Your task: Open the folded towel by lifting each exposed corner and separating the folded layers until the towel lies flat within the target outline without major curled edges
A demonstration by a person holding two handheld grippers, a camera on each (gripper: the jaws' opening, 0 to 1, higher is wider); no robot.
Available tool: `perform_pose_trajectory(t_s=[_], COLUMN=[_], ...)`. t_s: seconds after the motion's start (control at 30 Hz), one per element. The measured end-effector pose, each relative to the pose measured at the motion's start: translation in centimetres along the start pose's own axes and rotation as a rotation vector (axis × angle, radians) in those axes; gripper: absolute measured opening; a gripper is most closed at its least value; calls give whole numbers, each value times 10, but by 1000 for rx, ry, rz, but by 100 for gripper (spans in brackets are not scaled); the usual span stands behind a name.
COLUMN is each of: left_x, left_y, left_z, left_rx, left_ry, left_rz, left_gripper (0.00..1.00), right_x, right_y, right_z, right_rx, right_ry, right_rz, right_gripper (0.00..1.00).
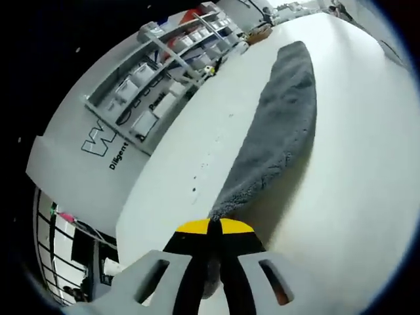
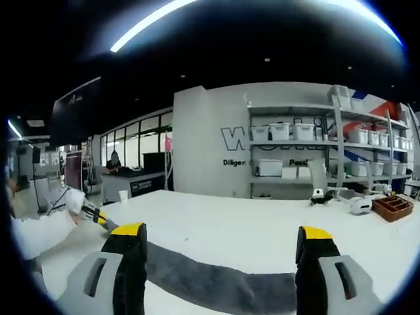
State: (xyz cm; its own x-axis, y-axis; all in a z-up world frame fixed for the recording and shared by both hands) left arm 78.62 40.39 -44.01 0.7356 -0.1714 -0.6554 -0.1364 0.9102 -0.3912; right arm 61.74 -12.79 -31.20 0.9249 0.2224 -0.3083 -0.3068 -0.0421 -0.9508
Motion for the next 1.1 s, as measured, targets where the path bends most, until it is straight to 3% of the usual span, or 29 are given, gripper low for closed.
perform_pose_trajectory(t_s=[0.3,0.47,0.7,0.9,0.97,1.1], left_x=[4,9,6,-17,-31,-51], left_y=[38,47,46,40,37,30], left_z=[-43,-56,-52,-42,-36,-29], left_rx=[-76,-98,-127,-321,-421,-462], left_ry=[80,103,103,172,210,227], left_rz=[-8,-4,-24,-150,-200,-244], left_gripper=[2,2,4,15,24,34], right_x=[1,1,4,4,3,3], right_y=[1,4,5,5,5,5], right_z=[1,6,7,4,4,2], right_rx=[0,-9,-16,-10,-6,-1], right_ry=[0,-2,-10,-5,0,3], right_rz=[-5,3,17,16,16,19], right_gripper=[94,94,94,94,94,93])
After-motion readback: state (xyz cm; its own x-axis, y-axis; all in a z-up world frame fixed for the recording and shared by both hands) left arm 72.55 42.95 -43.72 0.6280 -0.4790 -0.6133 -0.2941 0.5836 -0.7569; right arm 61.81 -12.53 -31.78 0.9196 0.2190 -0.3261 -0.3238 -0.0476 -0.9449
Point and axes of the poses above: the point that each gripper's makers call its tool centre point, and the gripper's own axes: x roughly forward along the fingers, z roughly to its left, y roughly out of its underside, the point moved 9 cm from there along -x, roughly backward along the fingers, and after that the axes turned 15 degrees about z, right-handed, at the moved point
